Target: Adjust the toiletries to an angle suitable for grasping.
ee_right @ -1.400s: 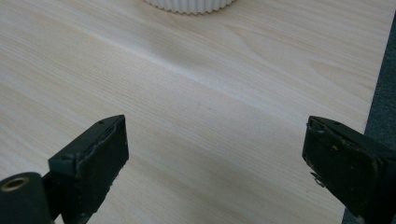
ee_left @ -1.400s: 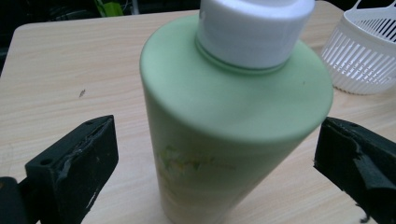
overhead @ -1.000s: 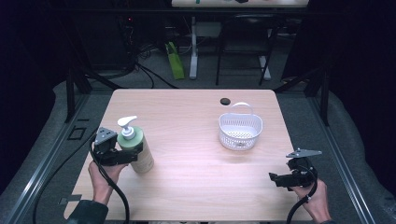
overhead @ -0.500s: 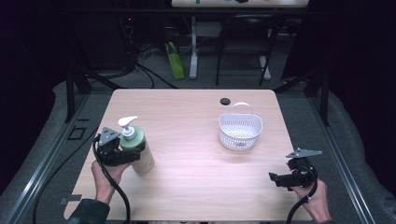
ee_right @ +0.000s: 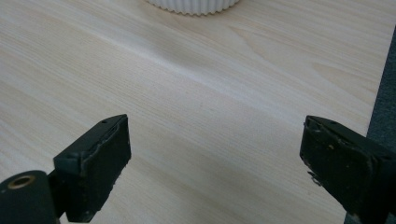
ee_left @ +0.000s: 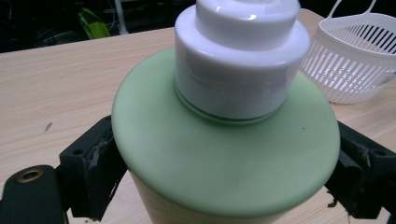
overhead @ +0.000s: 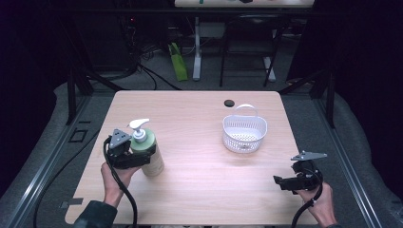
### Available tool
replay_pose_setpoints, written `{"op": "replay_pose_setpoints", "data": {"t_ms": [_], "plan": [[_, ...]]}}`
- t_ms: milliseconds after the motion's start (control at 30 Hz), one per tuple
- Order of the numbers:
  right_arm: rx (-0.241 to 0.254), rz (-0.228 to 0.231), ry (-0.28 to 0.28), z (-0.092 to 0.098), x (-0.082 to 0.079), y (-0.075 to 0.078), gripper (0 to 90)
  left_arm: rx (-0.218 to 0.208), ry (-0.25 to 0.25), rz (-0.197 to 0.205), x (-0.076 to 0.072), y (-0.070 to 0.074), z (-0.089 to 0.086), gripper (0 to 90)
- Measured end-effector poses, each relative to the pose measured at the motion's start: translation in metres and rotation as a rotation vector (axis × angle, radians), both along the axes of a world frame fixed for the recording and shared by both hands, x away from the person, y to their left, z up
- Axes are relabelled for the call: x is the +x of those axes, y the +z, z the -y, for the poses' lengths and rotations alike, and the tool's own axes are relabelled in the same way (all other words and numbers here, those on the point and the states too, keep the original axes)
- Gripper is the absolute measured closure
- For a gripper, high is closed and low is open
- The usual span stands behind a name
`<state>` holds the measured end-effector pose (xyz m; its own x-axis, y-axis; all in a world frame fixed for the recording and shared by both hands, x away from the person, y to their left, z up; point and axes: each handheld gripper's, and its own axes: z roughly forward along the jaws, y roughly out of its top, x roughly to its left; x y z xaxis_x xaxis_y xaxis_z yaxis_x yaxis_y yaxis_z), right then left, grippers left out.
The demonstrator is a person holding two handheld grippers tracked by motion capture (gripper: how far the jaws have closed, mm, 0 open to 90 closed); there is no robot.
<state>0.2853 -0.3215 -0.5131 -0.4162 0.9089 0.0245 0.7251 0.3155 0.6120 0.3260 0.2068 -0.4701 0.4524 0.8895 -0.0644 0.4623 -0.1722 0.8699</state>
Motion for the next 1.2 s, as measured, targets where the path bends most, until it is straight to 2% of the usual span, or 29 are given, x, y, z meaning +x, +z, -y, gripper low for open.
{"op": "replay_pose_setpoints", "data": {"t_ms": [1200], "plan": [[-0.007, 0.005, 0.008, -0.001, -0.001, 0.000, 8.4, 0.013, -0.178, -0.006, 0.014, 0.002, 0.061, 11.5]]}}
